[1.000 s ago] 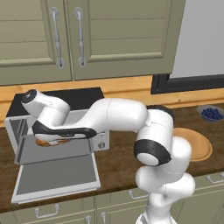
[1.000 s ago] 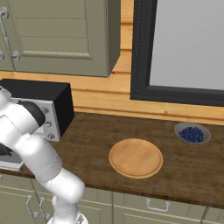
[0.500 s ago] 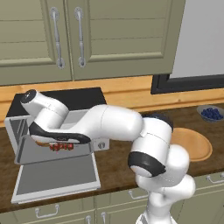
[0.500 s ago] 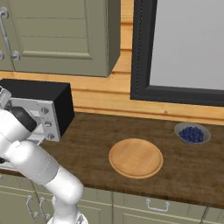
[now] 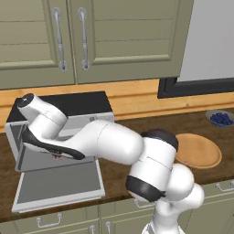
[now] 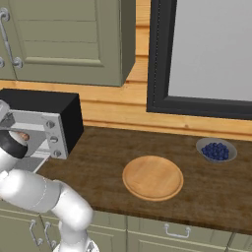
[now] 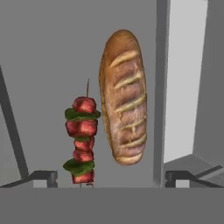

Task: Pick up the kebab skewer and baguette bread, and place them inside the toaster oven. Close the toaster oven door and start by setting the timer.

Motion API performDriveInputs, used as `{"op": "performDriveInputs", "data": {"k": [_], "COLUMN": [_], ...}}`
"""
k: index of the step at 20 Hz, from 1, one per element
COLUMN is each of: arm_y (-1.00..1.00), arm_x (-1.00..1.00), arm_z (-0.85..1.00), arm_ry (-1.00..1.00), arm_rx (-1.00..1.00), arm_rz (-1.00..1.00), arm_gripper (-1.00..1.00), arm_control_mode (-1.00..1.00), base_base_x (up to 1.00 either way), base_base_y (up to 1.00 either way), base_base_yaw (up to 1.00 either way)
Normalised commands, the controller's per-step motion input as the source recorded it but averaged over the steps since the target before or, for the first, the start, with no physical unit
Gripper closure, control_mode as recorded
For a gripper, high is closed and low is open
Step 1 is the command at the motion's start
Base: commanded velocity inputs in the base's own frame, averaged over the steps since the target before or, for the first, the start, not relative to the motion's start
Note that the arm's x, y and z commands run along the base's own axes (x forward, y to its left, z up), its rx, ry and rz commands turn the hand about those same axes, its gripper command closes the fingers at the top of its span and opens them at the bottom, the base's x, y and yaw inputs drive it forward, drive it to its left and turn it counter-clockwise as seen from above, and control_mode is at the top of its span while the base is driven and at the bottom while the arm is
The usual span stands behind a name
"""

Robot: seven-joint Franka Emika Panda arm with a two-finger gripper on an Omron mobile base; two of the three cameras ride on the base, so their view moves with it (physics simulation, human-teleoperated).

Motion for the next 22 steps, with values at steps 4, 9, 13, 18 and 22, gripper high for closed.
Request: {"op": "performDriveInputs", "data": {"k": [4,9,13,18,22], "arm_y": [-0.13,-0.18,-0.20,-0.04,0.00], "arm_x": [-0.81,-0.53,-0.08,0.00,0.00], "arm_z": [0.00,-0.01,-0.20,-0.38,-0.32], "arm_ry": [0.00,0.00,-0.07,-0.17,-0.18], "arm_rx": [0.14,0.24,0.31,0.27,0.19], "arm_rz": [-0.13,-0.33,-0.46,-0.36,-0.38], "arm_gripper": [-1.00,-1.00,-1.00,-1.00,-1.00], "arm_control_mode": [-1.00,-1.00,-1.00,-1.00,-1.00], "base_base_x": [0.00,0.00,0.00,0.00,0.00], "base_base_y": [0.00,0.00,0.00,0.00,0.00], "base_base_yaw": [0.00,0.00,0.00,0.00,0.00]}}
